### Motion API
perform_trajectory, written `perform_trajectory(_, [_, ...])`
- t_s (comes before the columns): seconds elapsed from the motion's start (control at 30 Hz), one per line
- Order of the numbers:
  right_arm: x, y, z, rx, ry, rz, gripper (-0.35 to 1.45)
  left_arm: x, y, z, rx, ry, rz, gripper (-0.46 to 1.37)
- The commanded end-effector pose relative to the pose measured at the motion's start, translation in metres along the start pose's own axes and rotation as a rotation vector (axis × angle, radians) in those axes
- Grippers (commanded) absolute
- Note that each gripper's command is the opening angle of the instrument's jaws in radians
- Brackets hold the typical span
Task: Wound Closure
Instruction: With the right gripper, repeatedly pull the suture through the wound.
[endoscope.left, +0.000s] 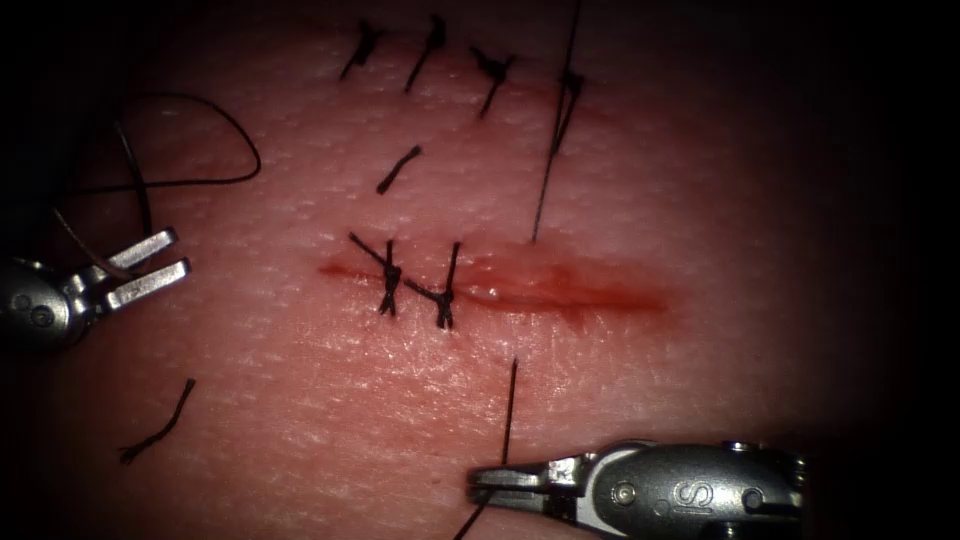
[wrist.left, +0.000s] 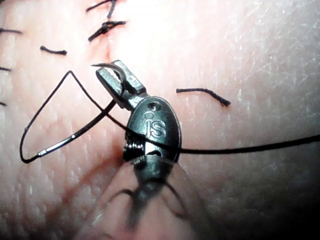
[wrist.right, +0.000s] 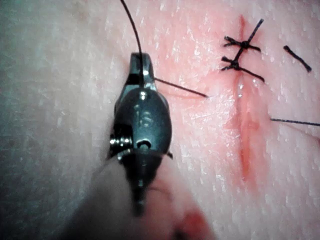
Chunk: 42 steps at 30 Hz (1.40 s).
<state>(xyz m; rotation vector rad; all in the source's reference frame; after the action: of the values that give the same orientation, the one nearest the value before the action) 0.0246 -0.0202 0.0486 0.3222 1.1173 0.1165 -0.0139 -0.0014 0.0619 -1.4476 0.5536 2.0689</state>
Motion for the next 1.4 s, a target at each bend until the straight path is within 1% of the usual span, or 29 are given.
perform_trajectory(0.03, [0.0002,-0.0004,0.0,0.005,-0.001,-0.003,-0.35,0.0,0.0,0.0,-0.01,0.001,0.0,-0.35])
perform_trajectory(0.23, [0.0013,-0.0028,-0.0002,0.027,0.003,-0.008,-0.35,0.0,0.0,0.0001,-0.01,0.0,0.0,-0.35])
perform_trajectory(0.3, [0.0015,-0.0032,-0.0002,0.03,0.004,-0.009,-0.35,0.0,0.0,0.0001,-0.01,0.0,0.0,-0.35])
perform_trajectory(0.53, [0.0024,-0.0057,0.0003,0.054,-0.002,-0.003,-0.35,0.0001,0.0,0.0,-0.01,0.0,0.0,-0.35])
perform_trajectory(0.73, [0.0036,-0.0078,0.0005,0.067,0.002,0.003,-0.35,0.0001,0.0,0.0,-0.01,0.0,0.0,-0.35])
perform_trajectory(0.77, [0.0037,-0.0082,0.0006,0.073,0.001,0.002,-0.35,0.0001,0.0,0.0,-0.01,0.0,0.0,-0.35])
perform_trajectory(0.83, [0.0041,-0.0089,0.0009,0.086,-0.023,0.0,-0.35,0.0001,0.0,0.0,-0.01,0.0,0.0,-0.35])
perform_trajectory(1.03, [0.0046,-0.0097,0.001,0.097,-0.027,0.021,-0.35,0.0001,0.0,0.0,-0.01,0.0,0.0,-0.35])
perform_trajectory(1.1, [0.0047,-0.0095,0.0012,0.109,-0.024,0.052,-0.35,0.0001,0.0,0.0,-0.01,0.0,0.0,-0.35])
perform_trajectory(1.13, [0.0046,-0.0091,0.0013,0.136,-0.017,0.052,-0.35,0.0001,0.0,0.0,-0.01,0.0,0.0,-0.35])
perform_trajectory(1.17, [0.0046,-0.0089,0.0013,0.143,-0.015,0.051,-0.35,0.0001,0.0,0.0,-0.01,0.0,0.0,-0.35])
perform_trajectory(1.23, [0.0044,-0.0082,0.0011,0.117,0.0,0.05,0.66,0.0001,0.0,0.0,-0.01,0.0,0.0,-0.35])
perform_trajectory(1.27, [0.0043,-0.0077,0.0008,0.078,0.009,0.052,1.1,0.0001,0.0,0.0,-0.01,0.0,0.0,-0.35])
perform_trajectory(1.3, [0.0042,-0.0075,0.0006,0.058,0.014,0.054,1.2,0.0001,0.0,0.0,-0.01,0.0,0.0,-0.35])
perform_trajectory(1.33, [0.004,-0.0069,-0.0001,0.017,0.016,0.06,1.34,0.0001,0.0,-0.0001,-0.01,0.0,0.0,-0.35])
perform_trajectory(1.4, [0.0039,-0.0064,-0.0011,-0.005,0.017,0.068,1.37,0.0001,0.0,-0.0001,-0.011,0.0,0.0,-0.35])
